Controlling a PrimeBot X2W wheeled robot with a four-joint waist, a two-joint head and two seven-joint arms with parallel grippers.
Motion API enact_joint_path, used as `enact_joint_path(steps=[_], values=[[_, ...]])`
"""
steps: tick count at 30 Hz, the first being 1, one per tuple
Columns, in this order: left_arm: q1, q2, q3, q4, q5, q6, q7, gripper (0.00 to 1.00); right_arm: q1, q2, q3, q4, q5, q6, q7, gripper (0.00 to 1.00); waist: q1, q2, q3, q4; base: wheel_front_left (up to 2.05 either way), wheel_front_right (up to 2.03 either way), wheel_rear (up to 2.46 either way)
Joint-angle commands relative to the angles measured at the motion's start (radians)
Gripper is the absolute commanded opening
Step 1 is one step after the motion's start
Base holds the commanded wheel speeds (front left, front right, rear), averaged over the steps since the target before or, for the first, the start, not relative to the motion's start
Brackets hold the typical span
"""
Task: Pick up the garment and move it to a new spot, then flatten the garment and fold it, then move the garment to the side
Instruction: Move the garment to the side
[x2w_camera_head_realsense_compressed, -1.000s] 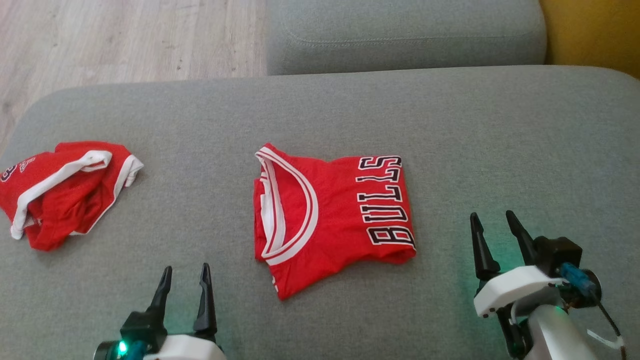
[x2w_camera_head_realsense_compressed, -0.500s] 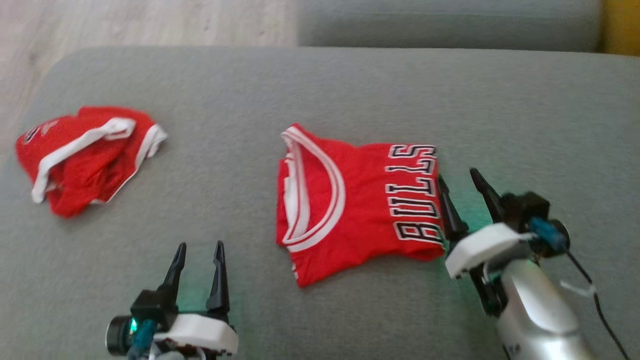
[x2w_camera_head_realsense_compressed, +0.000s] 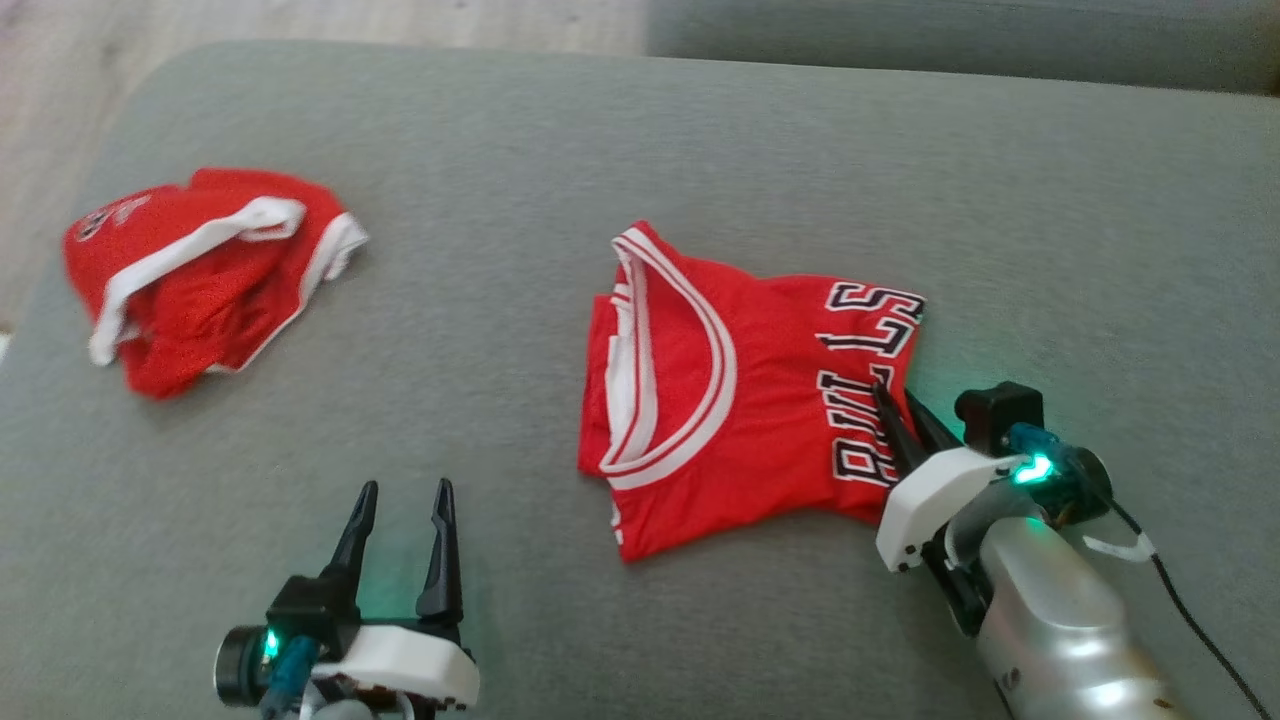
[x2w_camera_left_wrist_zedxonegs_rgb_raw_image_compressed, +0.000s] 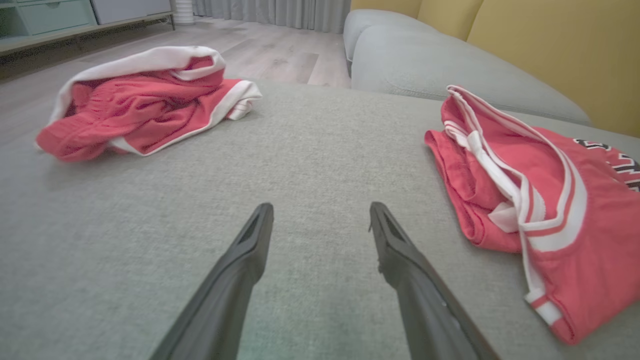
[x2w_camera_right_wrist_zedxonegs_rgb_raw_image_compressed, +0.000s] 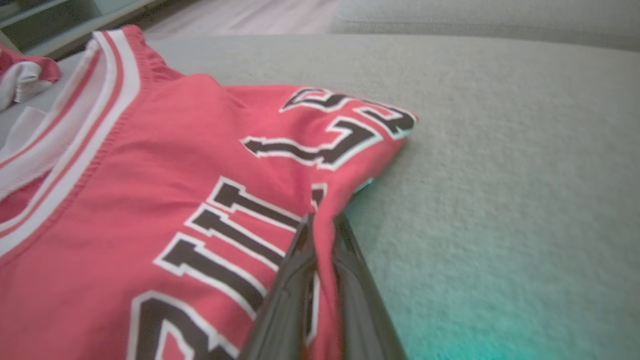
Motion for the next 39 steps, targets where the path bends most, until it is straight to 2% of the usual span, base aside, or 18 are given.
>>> enact_joint_path(steps=[1,4,14,18,22,25,29,36,39], values=[[-0.036,0.003,0.03,-0.032,0.006,0.001,-0.007,1.0,0.015,-0.004,0.015,0.012,-0.002,-0.001,-0.009,0.0,0.0,0.0,-0.006,-0.038,0.0,0.0,0.0],[-0.038,0.003,0.033,-0.035,0.008,-0.003,-0.007,1.0,0.002,-0.004,0.008,0.006,-0.003,-0.001,-0.023,0.0,0.0,0.0,-0.015,-0.122,0.0,0.0,0.0],[-0.071,0.003,0.019,-0.033,0.018,-0.018,-0.007,1.0,0.042,-0.004,0.054,-0.114,0.027,-0.001,-0.03,0.0,0.0,0.0,-0.026,-0.48,0.0,0.0,0.0],[-0.082,0.003,0.007,-0.026,0.021,-0.025,-0.007,1.0,0.069,-0.004,0.057,-0.148,0.037,-0.001,-0.031,0.0,0.0,0.0,-0.024,-0.583,0.0,0.0,0.0],[-0.092,0.003,-0.007,-0.021,0.028,-0.031,-0.007,1.0,0.09,-0.004,0.05,-0.18,0.049,-0.001,-0.031,0.0,0.0,0.0,-0.017,-0.656,0.0,0.0,0.0],[-0.096,0.003,-0.019,-0.023,0.045,-0.034,-0.007,1.0,0.103,-0.004,0.048,-0.202,0.052,-0.001,-0.031,0.0,0.0,0.0,-0.009,-0.698,0.0,0.0,0.0],[-0.111,0.003,-0.044,-0.012,0.051,-0.043,-0.007,1.0,0.115,-0.004,0.019,-0.225,0.034,-0.001,-0.031,0.0,0.0,0.0,0.005,-0.705,0.0,0.0,0.0],[-0.104,0.003,-0.07,-0.009,0.068,-0.051,-0.007,1.0,0.049,-0.005,0.001,-0.239,-0.038,-0.001,-0.031,0.0,0.0,0.0,0.02,-0.7,0.0,0.0,0.0],[-0.104,0.003,-0.075,-0.012,0.07,-0.051,-0.007,1.0,-0.021,-0.023,-0.008,-0.206,-0.069,-0.001,-0.029,0.0,0.0,0.0,0.045,-0.665,0.0,0.0,0.0]])
